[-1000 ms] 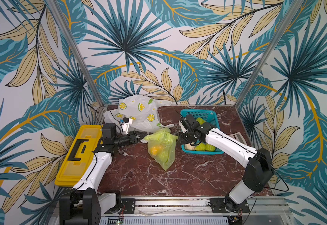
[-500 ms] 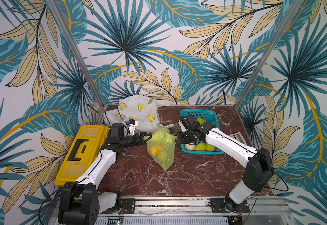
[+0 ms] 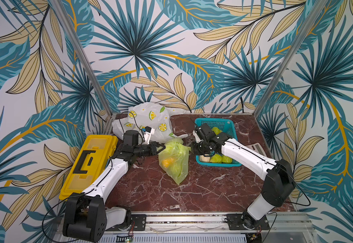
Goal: Place the pears into plastic bags & tie knots
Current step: Tie the plastic bag at the center of the board, then pick up the plastic bag at the center of the board.
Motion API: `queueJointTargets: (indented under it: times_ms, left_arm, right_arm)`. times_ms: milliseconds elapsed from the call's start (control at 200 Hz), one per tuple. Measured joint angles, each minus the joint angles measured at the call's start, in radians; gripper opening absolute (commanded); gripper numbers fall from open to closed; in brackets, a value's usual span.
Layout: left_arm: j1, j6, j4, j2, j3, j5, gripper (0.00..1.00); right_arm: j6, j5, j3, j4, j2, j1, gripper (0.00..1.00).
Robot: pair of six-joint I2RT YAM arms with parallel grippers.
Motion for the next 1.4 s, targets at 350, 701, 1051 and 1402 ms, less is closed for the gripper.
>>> queueJointTargets:
  times_ms: [350,701,1051,1402]
  left_arm:
    - [0.092,0.112,-0.148,0.032,-0.035,-0.032,0.00]
    - [0.063,0.109,-0.198,-0.114,0.059,-0.098,0.72]
    - [0.153,0.140,-0.325,-0.163,0.173,-0.321,0.99]
    - [0.039,0.188,-0.341,0.167,0.396,-0.467,0.91]
  right_arm:
    - [-0.057,-0.019,-0.090,0.032,-0.001,-0.064,0.01]
    - [-0.103,-0.036,0.048,-0.100,-0.077,-0.055,0.71]
    - [-0.116,0.045,0.336,-0.138,0.189,0.147,0.81]
    - [-0.117,0.119,0.433,-0.237,0.382,0.191,0.11]
